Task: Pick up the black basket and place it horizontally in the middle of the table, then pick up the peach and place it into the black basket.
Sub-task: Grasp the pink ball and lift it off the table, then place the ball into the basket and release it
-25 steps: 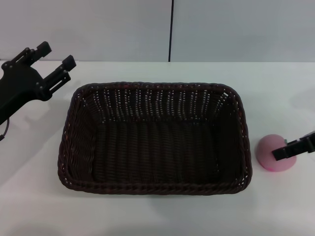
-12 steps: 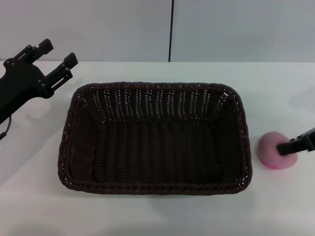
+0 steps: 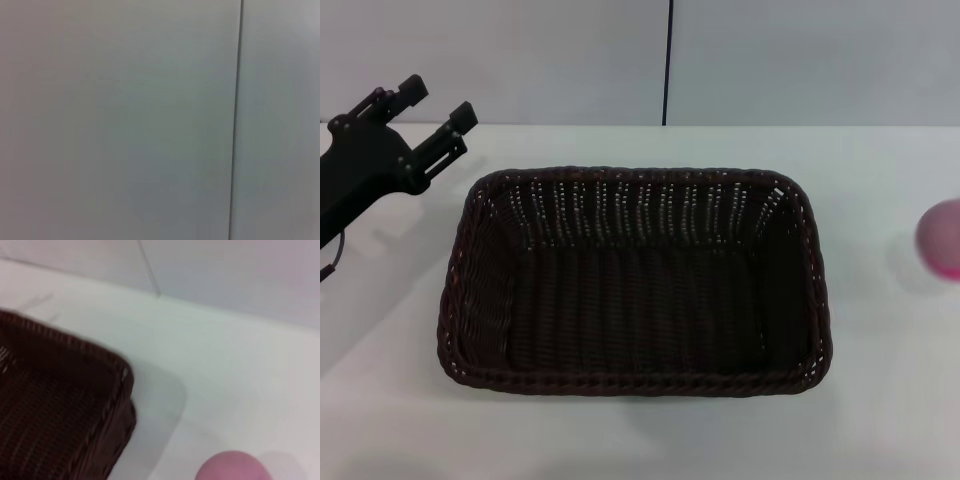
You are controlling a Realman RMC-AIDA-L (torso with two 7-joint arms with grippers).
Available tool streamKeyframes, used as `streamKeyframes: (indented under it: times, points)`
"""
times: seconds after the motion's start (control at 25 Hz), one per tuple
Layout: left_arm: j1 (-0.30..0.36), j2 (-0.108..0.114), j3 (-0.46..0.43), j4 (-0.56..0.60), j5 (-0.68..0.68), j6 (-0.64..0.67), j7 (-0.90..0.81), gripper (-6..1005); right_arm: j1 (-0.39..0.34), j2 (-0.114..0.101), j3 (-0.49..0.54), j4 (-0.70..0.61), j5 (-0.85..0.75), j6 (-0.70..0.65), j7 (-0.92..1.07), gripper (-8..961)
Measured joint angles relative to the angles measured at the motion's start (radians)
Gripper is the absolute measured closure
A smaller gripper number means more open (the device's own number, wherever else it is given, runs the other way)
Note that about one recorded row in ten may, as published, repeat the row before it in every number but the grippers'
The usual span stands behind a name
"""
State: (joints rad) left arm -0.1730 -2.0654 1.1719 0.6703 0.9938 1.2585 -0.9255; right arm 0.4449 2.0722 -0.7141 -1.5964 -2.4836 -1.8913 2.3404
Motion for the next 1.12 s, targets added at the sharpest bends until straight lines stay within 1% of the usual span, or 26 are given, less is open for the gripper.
streamKeyframes:
  times: [0.04,0.16,0.2,0.24,0.28,0.36,0.4,0.44,0.48,0.52,0.56,0.6,0.64,0.68,0.72,0.76,0.8,0.84,0.92,0.96,1.0,1.12]
  points:
    - [0.000,0.000,0.000,0.000,0.000,0.000,0.000,303,0.000,0.000,0.000,0.000,0.000,0.000,0.000,775]
    - [0.000,-0.001,0.000,-0.007,0.000,0.001,0.005,304,-0.017,0.000,-0.010,-0.197,0.068,-0.076,0.052,790]
    - [0.000,-0.001,0.001,-0.009,0.000,0.003,0.005,304,-0.018,0.001,-0.025,-0.263,0.143,-0.105,0.074,794]
    - [0.000,-0.001,0.001,-0.009,0.000,0.003,0.005,304,-0.018,0.001,-0.025,-0.263,0.143,-0.105,0.074,799]
    - [0.000,-0.001,0.002,-0.017,0.000,0.008,0.005,304,-0.016,0.001,-0.043,-0.286,0.200,-0.114,0.084,804]
    - [-0.001,-0.001,-0.002,-0.028,0.000,0.011,0.006,304,-0.011,0.001,-0.105,-0.281,0.292,-0.096,0.091,814]
    - [-0.004,-0.001,-0.005,-0.042,-0.004,0.018,0.007,305,-0.006,0.002,-0.184,-0.244,0.334,-0.045,0.090,823]
    - [-0.004,-0.001,-0.005,-0.042,-0.004,0.018,0.007,305,-0.006,0.002,-0.184,-0.244,0.334,-0.045,0.090,832]
    - [-0.006,-0.001,-0.005,-0.047,-0.006,0.022,0.007,305,0.005,0.002,-0.284,-0.169,0.344,0.043,0.079,842]
    - [-0.005,-0.001,-0.006,-0.051,-0.010,0.036,0.007,305,0.013,0.002,-0.319,-0.130,0.345,0.085,0.072,851]
    - [-0.005,-0.001,-0.006,-0.051,-0.010,0.036,0.007,305,0.013,0.002,-0.319,-0.130,0.345,0.085,0.072,857]
    - [-0.002,-0.001,-0.006,-0.052,-0.012,0.049,0.007,305,0.036,0.001,-0.377,-0.033,0.347,0.160,0.054,863]
    - [0.000,-0.001,-0.006,-0.052,-0.012,0.054,0.007,304,0.036,0.001,-0.377,-0.033,0.347,0.160,0.054,869]
    - [0.004,-0.001,-0.008,-0.056,-0.021,0.067,0.007,304,0.059,0.002,-0.397,0.058,0.353,0.204,0.037,874]
    - [0.004,-0.001,-0.008,-0.056,-0.021,0.067,0.007,304,0.059,0.002,-0.397,0.058,0.353,0.204,0.037,880]
    - [0.006,-0.001,-0.011,-0.064,-0.027,0.072,0.013,303,0.072,0.002,-0.400,0.111,0.364,0.219,0.022,886]
    - [0.006,-0.001,-0.019,-0.083,-0.040,0.077,0.034,303,0.093,0.002,-0.395,0.213,0.410,0.234,-0.028,892]
    - [0.006,-0.001,-0.019,-0.083,-0.040,0.077,0.034,302,0.093,0.002,-0.395,0.213,0.410,0.234,-0.028,859]
    - [0.004,-0.001,-0.027,-0.115,-0.069,0.092,0.074,302,0.106,0.000,-0.385,0.298,0.470,0.239,-0.091,794]
    - [0.004,-0.001,-0.027,-0.115,-0.069,0.092,0.074,301,0.108,0.000,-0.381,0.320,0.488,0.240,-0.114,762]
    - [0.002,-0.001,-0.028,-0.146,-0.112,0.114,0.097,301,0.107,0.000,-0.366,0.340,0.506,0.247,-0.145,729]
    - [0.003,0.000,-0.029,-0.157,-0.133,0.120,0.100,300,0.095,0.003,-0.338,0.338,0.515,0.255,-0.160,585]
